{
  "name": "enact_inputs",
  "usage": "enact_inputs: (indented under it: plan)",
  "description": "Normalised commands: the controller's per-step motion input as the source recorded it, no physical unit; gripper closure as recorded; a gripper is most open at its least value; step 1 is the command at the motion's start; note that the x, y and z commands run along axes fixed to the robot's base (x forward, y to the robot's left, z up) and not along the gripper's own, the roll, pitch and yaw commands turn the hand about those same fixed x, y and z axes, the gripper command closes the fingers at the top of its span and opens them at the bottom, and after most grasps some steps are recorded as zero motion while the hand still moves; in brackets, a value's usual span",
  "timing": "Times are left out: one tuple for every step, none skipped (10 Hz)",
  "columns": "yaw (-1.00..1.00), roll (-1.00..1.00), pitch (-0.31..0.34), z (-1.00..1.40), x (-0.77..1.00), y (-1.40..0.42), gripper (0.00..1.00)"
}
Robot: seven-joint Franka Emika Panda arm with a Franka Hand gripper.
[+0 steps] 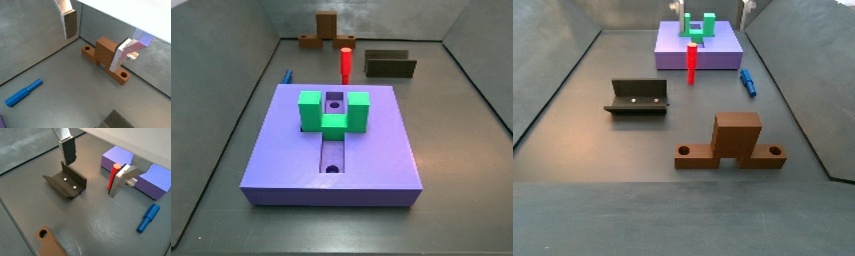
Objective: Pick up the brown object. Move up. Move to above the board. Insert the brown object.
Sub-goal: Pick up the brown object.
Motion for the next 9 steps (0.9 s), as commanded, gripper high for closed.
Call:
enact_inputs:
  plan:
    - [0.0,0.0,0.0,-0.03,0.0,0.0,0.0]
    - [0.0,0.02,0.0,-0.25,0.0,0.37,0.0]
    - [-0.09,0.0,0.0,-0.39,-0.21,0.87,0.0]
    - [-0.15,0.0,0.0,-0.39,-0.27,0.84,0.0]
    - [-0.15,0.0,0.0,-0.35,-0.3,0.83,0.0]
    - [-0.16,0.0,0.0,-0.31,-0.33,0.81,0.0]
    - [-0.17,0.0,0.0,-0.28,-0.33,0.8,0.0]
    - [-0.14,-0.01,0.0,-0.19,-0.28,0.81,0.0]
    - [-0.11,-0.05,0.0,-0.18,-0.14,0.7,0.0]
